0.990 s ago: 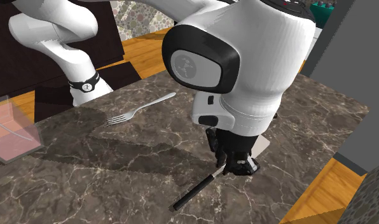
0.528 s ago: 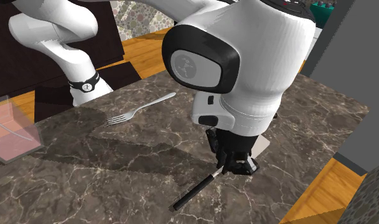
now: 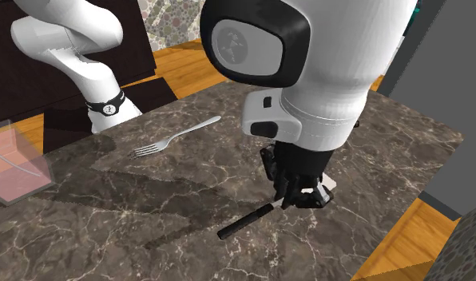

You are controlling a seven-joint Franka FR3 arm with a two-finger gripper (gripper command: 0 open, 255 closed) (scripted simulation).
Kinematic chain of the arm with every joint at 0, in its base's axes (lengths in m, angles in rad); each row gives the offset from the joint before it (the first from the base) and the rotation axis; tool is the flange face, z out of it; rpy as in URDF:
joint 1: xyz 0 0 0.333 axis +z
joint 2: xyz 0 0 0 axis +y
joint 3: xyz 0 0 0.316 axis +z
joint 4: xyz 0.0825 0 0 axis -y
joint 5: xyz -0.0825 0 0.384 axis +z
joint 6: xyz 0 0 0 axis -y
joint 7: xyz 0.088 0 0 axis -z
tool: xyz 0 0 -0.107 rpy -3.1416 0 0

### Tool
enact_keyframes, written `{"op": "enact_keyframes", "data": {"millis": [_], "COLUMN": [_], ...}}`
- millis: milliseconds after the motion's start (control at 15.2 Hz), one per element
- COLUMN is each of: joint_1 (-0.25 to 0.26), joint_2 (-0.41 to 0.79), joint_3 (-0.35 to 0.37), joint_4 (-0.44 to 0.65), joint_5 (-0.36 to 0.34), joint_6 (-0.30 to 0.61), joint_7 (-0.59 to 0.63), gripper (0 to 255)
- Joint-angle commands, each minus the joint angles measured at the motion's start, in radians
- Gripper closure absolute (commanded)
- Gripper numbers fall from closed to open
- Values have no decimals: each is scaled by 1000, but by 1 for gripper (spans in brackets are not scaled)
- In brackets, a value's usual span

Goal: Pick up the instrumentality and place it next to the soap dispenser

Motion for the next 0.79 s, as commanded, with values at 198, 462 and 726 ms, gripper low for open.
{"op": "enact_keyframes", "data": {"millis": [198,462,726], "joint_1": [1,4,9], "joint_2": [-19,-30,-39], "joint_3": [9,14,18], "joint_4": [39,76,118], "joint_5": [14,24,32], "joint_6": [-53,-99,-147], "joint_7": [-13,-23,-32], "gripper": [255,255,255]}}
